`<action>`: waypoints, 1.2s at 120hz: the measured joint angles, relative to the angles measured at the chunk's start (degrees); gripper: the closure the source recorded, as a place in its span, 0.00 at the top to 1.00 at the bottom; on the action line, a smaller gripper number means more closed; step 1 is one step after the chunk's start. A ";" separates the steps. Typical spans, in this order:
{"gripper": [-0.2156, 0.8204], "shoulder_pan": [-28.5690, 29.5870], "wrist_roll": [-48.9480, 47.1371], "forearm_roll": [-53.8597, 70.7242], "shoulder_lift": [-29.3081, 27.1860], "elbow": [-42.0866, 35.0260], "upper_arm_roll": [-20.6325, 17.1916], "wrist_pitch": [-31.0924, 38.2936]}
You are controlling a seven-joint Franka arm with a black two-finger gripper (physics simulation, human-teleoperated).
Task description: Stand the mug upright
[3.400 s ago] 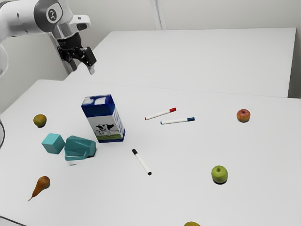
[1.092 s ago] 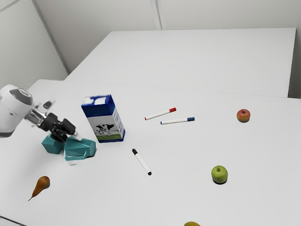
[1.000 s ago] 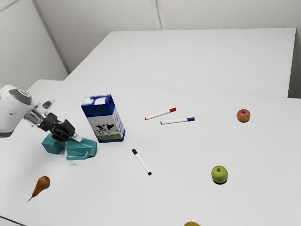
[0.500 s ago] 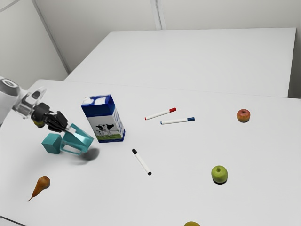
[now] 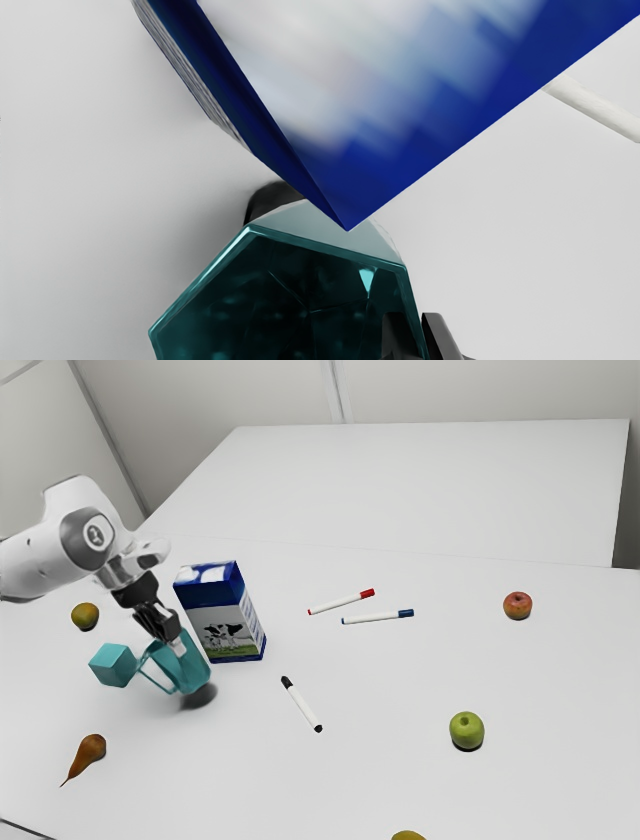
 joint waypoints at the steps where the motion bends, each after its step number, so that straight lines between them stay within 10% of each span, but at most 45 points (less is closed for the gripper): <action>1: 0.03 -0.10 -0.23 0.28 -0.14 -0.19 -0.25 0.32; 90: 0.05 0.98 -19.07 10.35 -7.69 -17.47 -7.12 24.62; 144: 0.67 0.34 -22.87 9.17 -9.15 -17.19 -7.12 24.95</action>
